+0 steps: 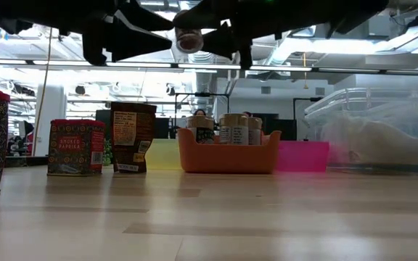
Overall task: Sort spices by type
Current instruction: Put the brown seasoning bottle into the red bin
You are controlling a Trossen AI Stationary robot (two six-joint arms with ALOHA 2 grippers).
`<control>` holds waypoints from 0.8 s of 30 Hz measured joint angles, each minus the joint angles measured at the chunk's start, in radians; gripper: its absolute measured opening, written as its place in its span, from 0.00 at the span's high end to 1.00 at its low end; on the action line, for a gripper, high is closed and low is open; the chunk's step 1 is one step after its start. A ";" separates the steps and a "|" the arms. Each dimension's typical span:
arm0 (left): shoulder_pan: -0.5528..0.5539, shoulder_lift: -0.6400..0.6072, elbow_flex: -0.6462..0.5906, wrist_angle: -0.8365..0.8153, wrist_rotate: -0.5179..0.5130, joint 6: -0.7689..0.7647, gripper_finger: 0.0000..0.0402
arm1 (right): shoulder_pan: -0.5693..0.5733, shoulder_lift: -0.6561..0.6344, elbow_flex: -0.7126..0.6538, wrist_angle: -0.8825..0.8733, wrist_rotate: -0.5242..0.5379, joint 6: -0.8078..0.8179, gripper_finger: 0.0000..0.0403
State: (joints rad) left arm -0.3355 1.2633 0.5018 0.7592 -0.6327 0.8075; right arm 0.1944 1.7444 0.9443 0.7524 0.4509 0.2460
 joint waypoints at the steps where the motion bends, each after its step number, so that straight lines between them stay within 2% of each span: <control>1: 0.000 0.000 0.000 0.006 0.000 0.024 0.08 | 0.000 0.008 0.000 0.009 0.000 0.000 0.48; 11: 0.011 0.000 0.000 0.030 0.079 0.323 0.05 | 0.001 0.029 0.000 0.074 -0.008 0.001 0.47; 13: 0.022 0.000 0.000 0.047 0.091 0.340 0.05 | 0.001 0.029 0.000 0.072 -0.013 0.013 0.47; 19: 0.065 0.000 0.000 0.063 0.239 0.357 0.05 | 0.001 0.029 0.000 0.072 -0.031 0.016 0.47; 24: 0.104 0.000 0.000 0.063 0.253 0.353 0.05 | 0.001 0.029 0.000 0.072 -0.035 0.016 0.47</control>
State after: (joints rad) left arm -0.2315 1.2629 0.5018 0.8220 -0.3794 1.1601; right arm 0.1955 1.7737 0.9447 0.8242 0.4164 0.2619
